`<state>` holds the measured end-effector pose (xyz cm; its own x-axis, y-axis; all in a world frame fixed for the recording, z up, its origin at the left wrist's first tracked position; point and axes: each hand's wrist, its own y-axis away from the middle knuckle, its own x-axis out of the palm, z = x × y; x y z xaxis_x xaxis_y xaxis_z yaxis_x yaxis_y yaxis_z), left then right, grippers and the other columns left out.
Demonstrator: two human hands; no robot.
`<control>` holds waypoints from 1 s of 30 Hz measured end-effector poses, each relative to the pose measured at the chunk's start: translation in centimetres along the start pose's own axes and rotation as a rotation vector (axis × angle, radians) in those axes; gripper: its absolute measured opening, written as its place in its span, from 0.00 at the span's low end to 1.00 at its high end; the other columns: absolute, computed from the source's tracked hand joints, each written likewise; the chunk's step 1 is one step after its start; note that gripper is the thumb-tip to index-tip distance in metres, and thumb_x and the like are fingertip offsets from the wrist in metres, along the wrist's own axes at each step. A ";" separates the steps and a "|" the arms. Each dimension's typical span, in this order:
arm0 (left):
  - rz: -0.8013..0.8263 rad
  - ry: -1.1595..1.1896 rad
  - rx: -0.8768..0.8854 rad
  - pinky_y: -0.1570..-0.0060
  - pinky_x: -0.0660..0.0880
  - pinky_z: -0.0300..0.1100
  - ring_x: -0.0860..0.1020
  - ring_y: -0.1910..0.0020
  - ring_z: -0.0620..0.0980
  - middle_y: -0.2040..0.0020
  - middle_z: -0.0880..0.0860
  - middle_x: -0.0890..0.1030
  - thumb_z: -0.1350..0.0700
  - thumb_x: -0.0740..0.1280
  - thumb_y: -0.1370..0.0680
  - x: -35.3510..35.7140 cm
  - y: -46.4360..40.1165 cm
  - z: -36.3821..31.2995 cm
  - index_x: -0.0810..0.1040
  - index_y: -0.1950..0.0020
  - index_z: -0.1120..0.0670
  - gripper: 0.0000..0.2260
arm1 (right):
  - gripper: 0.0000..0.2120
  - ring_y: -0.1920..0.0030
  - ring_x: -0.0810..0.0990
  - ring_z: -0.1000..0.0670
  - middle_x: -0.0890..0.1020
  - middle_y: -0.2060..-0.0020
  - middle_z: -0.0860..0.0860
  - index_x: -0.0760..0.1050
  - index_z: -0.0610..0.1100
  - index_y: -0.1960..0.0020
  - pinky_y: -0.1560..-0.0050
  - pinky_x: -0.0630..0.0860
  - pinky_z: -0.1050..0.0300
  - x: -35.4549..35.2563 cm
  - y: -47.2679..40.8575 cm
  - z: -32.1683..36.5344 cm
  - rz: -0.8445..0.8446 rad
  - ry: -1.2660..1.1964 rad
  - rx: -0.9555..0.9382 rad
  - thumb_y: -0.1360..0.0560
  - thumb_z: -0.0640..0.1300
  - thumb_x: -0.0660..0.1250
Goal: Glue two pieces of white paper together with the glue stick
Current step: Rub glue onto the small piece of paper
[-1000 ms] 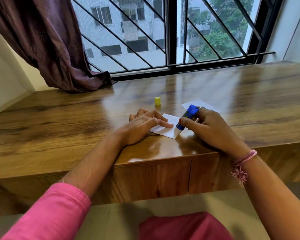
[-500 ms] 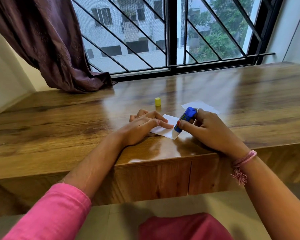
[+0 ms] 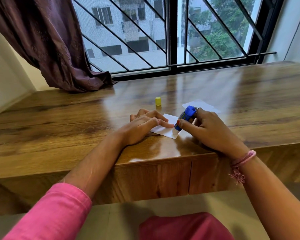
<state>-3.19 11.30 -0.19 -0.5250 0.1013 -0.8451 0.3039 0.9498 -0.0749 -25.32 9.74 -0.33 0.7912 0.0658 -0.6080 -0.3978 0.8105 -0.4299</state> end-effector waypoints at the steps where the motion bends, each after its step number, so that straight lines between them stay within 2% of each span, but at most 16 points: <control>1: -0.003 -0.002 0.001 0.43 0.48 0.30 0.57 0.40 0.26 0.40 0.33 0.72 0.47 0.46 0.20 0.0 0.0 0.0 0.78 0.43 0.33 0.22 | 0.09 0.73 0.73 0.54 0.74 0.73 0.54 0.78 0.44 0.58 0.67 0.69 0.58 0.0 0.1 0.0 0.018 -0.013 0.001 0.27 0.50 0.67; 5: 0.004 0.011 0.016 0.46 0.46 0.22 0.58 0.41 0.24 0.40 0.34 0.72 0.47 0.46 0.21 0.0 0.0 -0.2 0.78 0.42 0.35 0.22 | 0.09 0.72 0.73 0.52 0.73 0.73 0.54 0.79 0.44 0.57 0.66 0.68 0.56 -0.2 0.1 0.0 0.026 -0.046 0.002 0.27 0.50 0.67; 9: -0.017 0.028 -0.015 0.41 0.50 0.33 0.59 0.38 0.33 0.40 0.32 0.73 0.47 0.48 0.22 0.0 0.0 -0.2 0.78 0.46 0.33 0.20 | 0.13 0.71 0.73 0.52 0.73 0.73 0.54 0.79 0.43 0.54 0.65 0.69 0.54 0.0 0.0 0.1 0.062 -0.022 0.008 0.27 0.53 0.67; 14: -0.007 0.015 -0.001 0.41 0.48 0.30 0.60 0.38 0.35 0.40 0.32 0.72 0.46 0.46 0.22 0.0 0.1 -0.4 0.77 0.47 0.31 0.21 | 0.10 0.73 0.72 0.55 0.72 0.73 0.54 0.79 0.43 0.56 0.68 0.67 0.60 -0.1 -0.1 0.0 0.035 -0.050 0.025 0.27 0.50 0.68; 17: -0.010 0.024 -0.016 0.41 0.51 0.35 0.60 0.38 0.36 0.39 0.33 0.72 0.46 0.47 0.22 0.0 0.0 -0.3 0.79 0.44 0.36 0.21 | 0.09 0.72 0.72 0.52 0.73 0.73 0.53 0.78 0.46 0.58 0.68 0.67 0.57 0.0 0.0 0.2 0.045 -0.018 0.011 0.27 0.52 0.68; 21: -0.005 0.005 0.000 0.42 0.48 0.30 0.59 0.38 0.35 0.39 0.34 0.72 0.47 0.45 0.22 -0.1 0.1 -0.4 0.78 0.43 0.35 0.23 | 0.10 0.73 0.71 0.55 0.72 0.73 0.54 0.80 0.42 0.53 0.67 0.67 0.58 -0.2 0.0 0.1 0.045 -0.072 0.019 0.27 0.48 0.68; 26: -0.004 0.009 -0.009 0.41 0.49 0.32 0.59 0.38 0.35 0.39 0.34 0.72 0.47 0.46 0.22 0.0 0.1 -0.4 0.79 0.42 0.36 0.23 | 0.12 0.71 0.71 0.53 0.73 0.73 0.52 0.79 0.40 0.53 0.65 0.68 0.56 -0.1 -0.1 0.0 0.039 -0.052 0.027 0.27 0.49 0.68; 30: -0.005 -0.013 -0.002 0.40 0.48 0.32 0.60 0.37 0.37 0.40 0.34 0.72 0.47 0.44 0.22 0.0 0.1 -0.4 0.78 0.40 0.36 0.24 | 0.11 0.72 0.69 0.56 0.72 0.72 0.55 0.79 0.42 0.55 0.69 0.65 0.65 0.0 -0.4 -0.4 -0.027 -0.030 0.048 0.28 0.49 0.67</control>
<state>-3.49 11.55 0.04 -0.5160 0.0929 -0.8515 0.2994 0.9510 -0.0777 -25.35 9.19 -0.39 0.8152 0.0601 -0.5760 -0.3538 0.8391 -0.4132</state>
